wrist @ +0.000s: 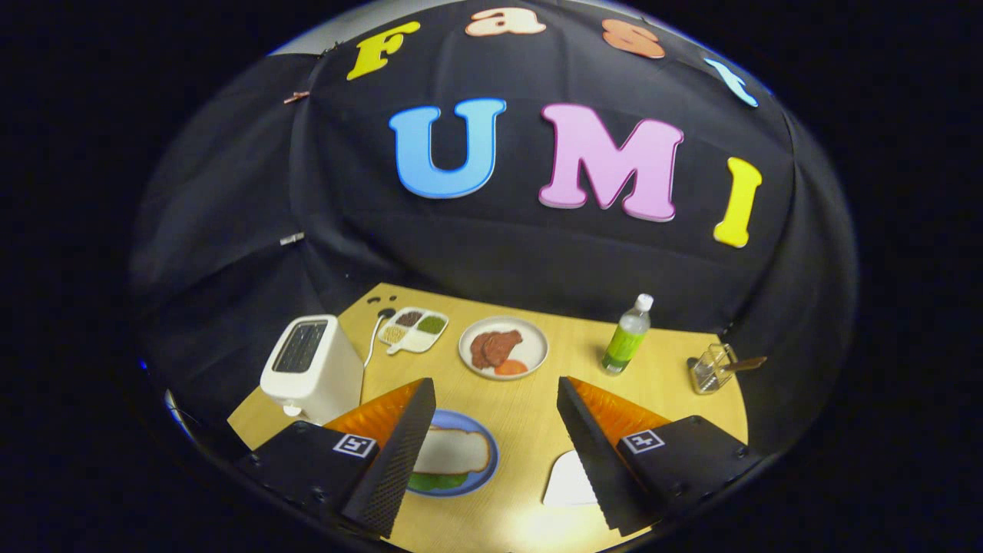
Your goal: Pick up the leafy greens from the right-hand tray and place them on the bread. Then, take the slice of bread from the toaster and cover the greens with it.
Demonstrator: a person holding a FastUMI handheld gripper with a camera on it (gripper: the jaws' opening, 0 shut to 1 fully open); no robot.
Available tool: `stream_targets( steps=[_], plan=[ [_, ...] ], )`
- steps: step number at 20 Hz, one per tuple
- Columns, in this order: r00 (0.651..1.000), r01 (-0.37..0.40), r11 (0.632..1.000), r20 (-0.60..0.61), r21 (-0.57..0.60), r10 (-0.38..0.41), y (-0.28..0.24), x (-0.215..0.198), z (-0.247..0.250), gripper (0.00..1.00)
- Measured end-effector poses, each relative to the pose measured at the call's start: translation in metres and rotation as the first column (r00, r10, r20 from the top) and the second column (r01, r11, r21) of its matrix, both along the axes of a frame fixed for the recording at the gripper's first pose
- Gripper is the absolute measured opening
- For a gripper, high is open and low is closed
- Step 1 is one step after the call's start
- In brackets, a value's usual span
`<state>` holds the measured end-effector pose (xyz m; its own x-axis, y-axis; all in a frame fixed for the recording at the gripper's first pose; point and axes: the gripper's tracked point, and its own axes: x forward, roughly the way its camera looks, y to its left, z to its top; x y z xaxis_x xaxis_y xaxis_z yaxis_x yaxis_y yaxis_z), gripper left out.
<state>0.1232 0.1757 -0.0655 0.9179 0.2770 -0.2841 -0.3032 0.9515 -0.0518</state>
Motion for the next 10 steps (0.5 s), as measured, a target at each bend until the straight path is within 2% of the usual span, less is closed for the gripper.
stream_targets(
  steps=[2, 4, 8, 10],
  plan=[
    [0.991, 0.042, 0.999, 0.126, 0.019, -0.044, -0.021, -0.007, 0.045, 0.98],
    [0.977, 0.076, 0.997, 0.198, 0.028, -0.080, -0.041, -0.020, 0.072, 0.98],
    [0.957, 0.131, 0.982, 0.243, 0.133, -0.160, -0.078, -0.052, 0.098, 0.98],
    [0.951, 0.164, 0.972, 0.236, 0.166, -0.200, -0.104, -0.066, 0.090, 0.97]
  ],
)
